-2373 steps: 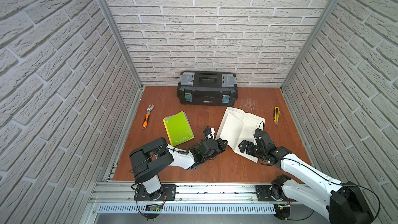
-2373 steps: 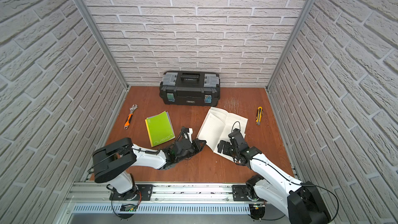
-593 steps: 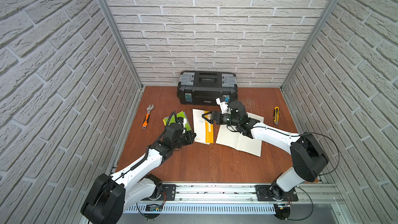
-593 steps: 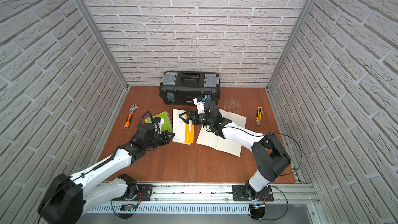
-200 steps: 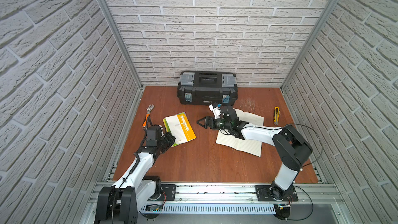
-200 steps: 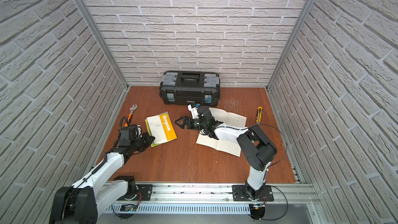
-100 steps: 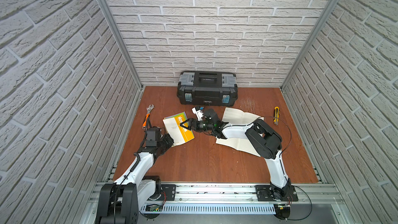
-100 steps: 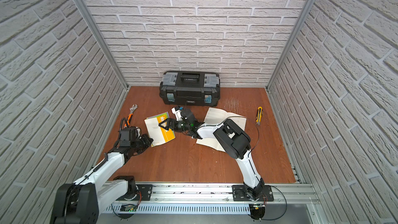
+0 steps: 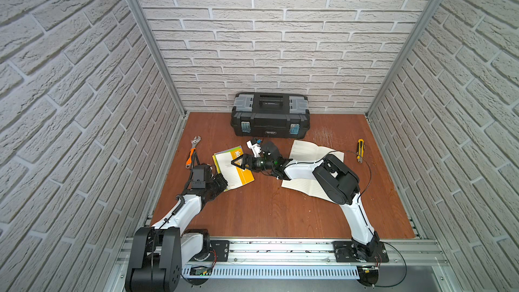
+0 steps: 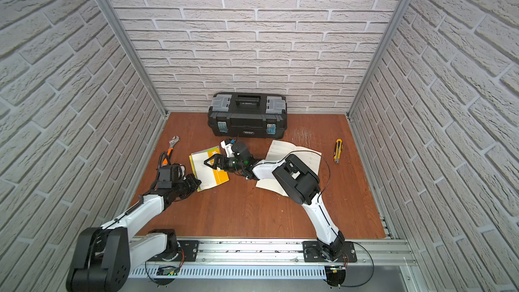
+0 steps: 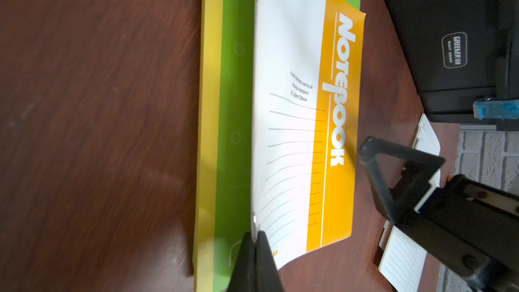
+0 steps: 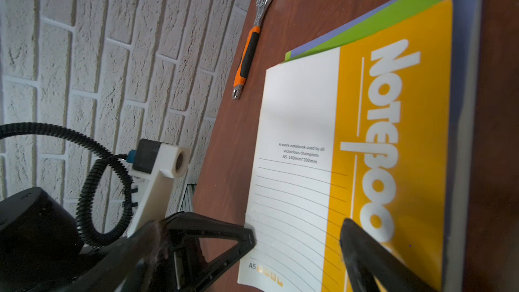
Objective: Close the notebook
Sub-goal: Place the notebook at the notebook.
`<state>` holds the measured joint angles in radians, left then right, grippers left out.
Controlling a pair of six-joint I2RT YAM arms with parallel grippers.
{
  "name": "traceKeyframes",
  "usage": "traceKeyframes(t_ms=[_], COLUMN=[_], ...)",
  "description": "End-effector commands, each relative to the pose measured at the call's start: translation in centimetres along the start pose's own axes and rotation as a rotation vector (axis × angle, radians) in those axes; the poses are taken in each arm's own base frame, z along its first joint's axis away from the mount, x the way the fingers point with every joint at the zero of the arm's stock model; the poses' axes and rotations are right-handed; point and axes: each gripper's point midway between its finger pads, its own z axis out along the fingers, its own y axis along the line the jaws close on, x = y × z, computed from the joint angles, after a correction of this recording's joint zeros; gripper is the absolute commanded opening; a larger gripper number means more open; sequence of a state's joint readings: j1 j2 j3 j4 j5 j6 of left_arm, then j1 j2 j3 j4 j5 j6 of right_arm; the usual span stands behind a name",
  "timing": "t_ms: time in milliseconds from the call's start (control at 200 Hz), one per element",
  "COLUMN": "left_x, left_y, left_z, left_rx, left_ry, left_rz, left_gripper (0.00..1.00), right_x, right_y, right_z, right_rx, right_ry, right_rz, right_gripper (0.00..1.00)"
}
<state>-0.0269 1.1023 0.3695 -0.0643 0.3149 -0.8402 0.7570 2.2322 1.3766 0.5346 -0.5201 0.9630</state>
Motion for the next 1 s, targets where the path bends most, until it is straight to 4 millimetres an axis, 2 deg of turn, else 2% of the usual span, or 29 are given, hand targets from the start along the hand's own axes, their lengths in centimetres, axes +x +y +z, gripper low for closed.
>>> traceKeyframes(t_ms=[0, 615, 645, 695, 735, 845, 995], left_x=[-1.5, -1.8, -2.0, -2.0, -2.1, -2.6, -3.6], left_y=[-0.3, -0.1, -0.1, -0.1, -0.1, 0.0, 1.0], left_z=[-0.4, -0.3, -0.5, -0.7, -1.0, -2.4, -5.8], left_rx=[-0.01, -0.032, -0.036, -0.045, -0.055, -0.102, -0.225], left_ry=[-0.048, -0.048, -0.053, -0.055, -0.06, -0.081, -0.151], left_rz=[0.025, 0.041, 0.044, 0.05, 0.057, 0.077, 0.098], left_gripper=[0.0, 0.0, 0.1, 0.33, 0.42, 0.5, 0.57], right_x=[-0.1, 1.1, 1.2, 1.3, 1.3, 1.4, 1.3], right_y=[0.8, -1.7, -1.8, -2.0, -2.1, -2.5, -2.3], right_z=[0.4, 1.0, 0.9, 0.8, 0.8, 0.7, 0.5], right_rx=[-0.029, 0.036, 0.042, 0.053, 0.059, 0.066, 0.069], right_ry=[-0.013, 0.018, 0.02, 0.02, 0.018, 0.02, 0.01], right_rz=[-0.019, 0.003, 0.004, 0.004, 0.003, 0.009, 0.007], right_gripper=[1.0, 1.0, 1.0, 1.0, 1.0, 1.0, 1.0])
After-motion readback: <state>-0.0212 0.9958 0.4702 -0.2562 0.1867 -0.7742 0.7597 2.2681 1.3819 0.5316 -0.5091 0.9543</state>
